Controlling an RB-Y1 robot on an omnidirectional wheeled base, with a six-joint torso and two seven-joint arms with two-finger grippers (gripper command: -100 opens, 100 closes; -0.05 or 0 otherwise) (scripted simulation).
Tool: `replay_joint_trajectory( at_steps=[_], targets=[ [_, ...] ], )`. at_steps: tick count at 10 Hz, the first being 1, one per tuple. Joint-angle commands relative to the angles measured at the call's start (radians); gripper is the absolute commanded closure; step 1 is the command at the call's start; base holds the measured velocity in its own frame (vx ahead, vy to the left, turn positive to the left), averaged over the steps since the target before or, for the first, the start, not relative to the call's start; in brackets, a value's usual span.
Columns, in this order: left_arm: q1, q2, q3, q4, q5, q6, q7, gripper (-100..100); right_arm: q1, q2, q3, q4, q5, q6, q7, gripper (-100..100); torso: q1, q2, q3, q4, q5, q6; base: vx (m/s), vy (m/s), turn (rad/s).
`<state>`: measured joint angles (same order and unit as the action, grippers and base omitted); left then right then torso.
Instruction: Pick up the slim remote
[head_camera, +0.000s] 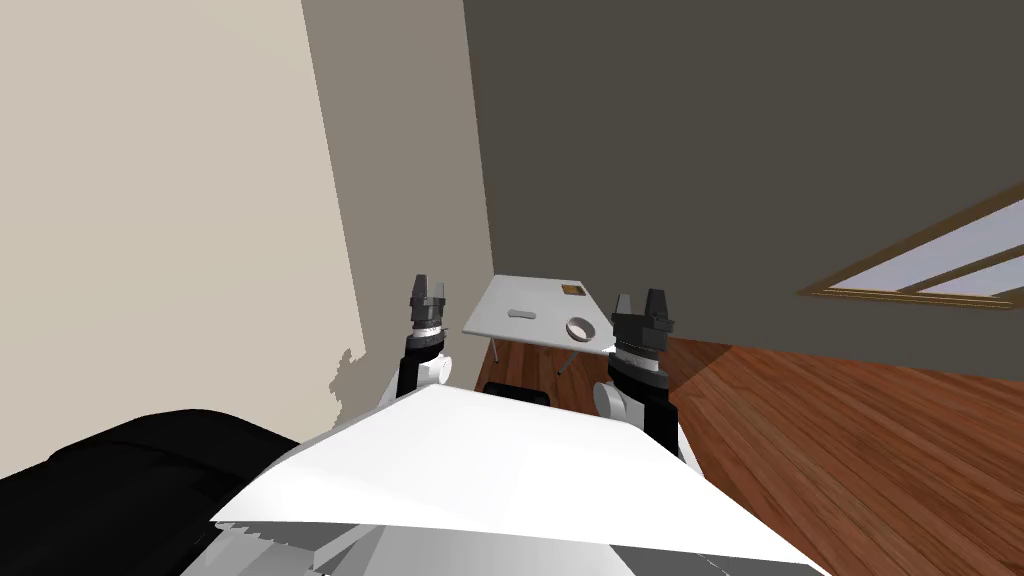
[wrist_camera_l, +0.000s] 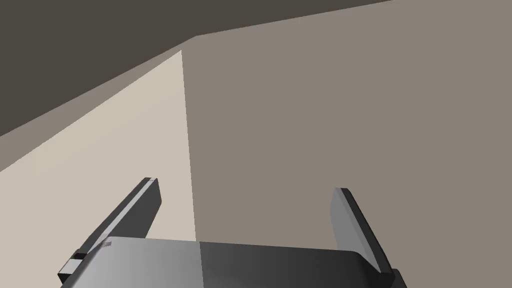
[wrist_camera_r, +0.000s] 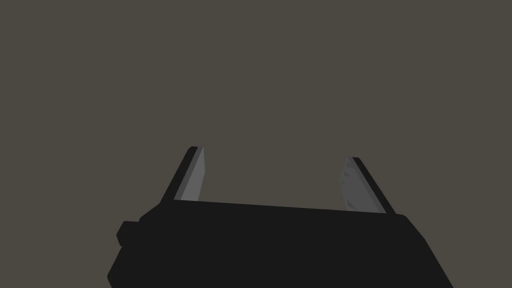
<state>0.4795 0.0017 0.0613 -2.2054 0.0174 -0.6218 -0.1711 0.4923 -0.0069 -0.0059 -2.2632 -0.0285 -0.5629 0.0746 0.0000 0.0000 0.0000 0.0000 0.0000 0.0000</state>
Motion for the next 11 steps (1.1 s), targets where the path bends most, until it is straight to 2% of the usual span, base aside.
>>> replay_joint_trajectory(
  at_steps=[1, 5, 6, 8, 9, 10, 11],
  targets=[
    [-0.02, 0.026, -0.001, 0.023, 0.007, 0.03, 0.004, -100, 0.0, 0.0, 0.0, 0.0, 0.0, 0.0, 0.0, 0, 0.0, 0.0, 0.0, 0.0, 0.0, 0.0, -0.025, -0.026, -0.091],
    [-0.093, 0.094, -0.002, 0.111, 0.032, 0.131, 0.02, -100, 0.0, 0.0, 0.0, 0.0, 0.0, 0.0, 0.0, 0, -0.003, 0.005, 0.003, 0.001, -0.001, 0.0, -0.073, -0.054, -0.116],
    [-0.093, 0.094, -0.002, 0.111, 0.032, 0.137, 0.02, -100, 0.0, 0.0, 0.0, 0.0, 0.0, 0.0, 0.0, 0, -0.003, 0.005, 0.003, 0.001, -0.001, 0.0, -0.048, -0.032, -0.041],
    [-0.149, 0.136, -0.003, 0.178, 0.052, 0.199, 0.031, -100, 0.0, 0.0, 0.0, 0.0, 0.0, 0.0, 0.0, 0, -0.003, 0.003, 0.002, 0.001, -0.001, 0.0, -0.055, -0.061, -0.149],
    [-0.149, 0.136, -0.003, 0.178, 0.052, 0.217, 0.031, -100, 0.0, 0.0, 0.0, 0.0, 0.0, 0.0, 0.0, 0, -0.004, 0.004, 0.002, 0.001, -0.001, 0.0, -0.048, -0.053, -0.046],
    [-0.181, 0.159, -0.002, 0.216, 0.064, 0.252, 0.038, -100, 0.0, 0.0, 0.0, 0.0, 0.0, 0.0, 0.0, 0, -0.003, 0.003, 0.002, 0.001, -0.001, 0.0, -0.037, -0.042, -0.103],
    [-0.181, 0.159, -0.002, 0.216, 0.064, 0.263, 0.038, -100, 0.0, 0.0, 0.0, 0.0, 0.0, 0.0, 0.0, 0, -0.003, 0.003, 0.002, 0.001, -0.001, 0.0, -0.03, -0.031, -0.074]
  ],
)
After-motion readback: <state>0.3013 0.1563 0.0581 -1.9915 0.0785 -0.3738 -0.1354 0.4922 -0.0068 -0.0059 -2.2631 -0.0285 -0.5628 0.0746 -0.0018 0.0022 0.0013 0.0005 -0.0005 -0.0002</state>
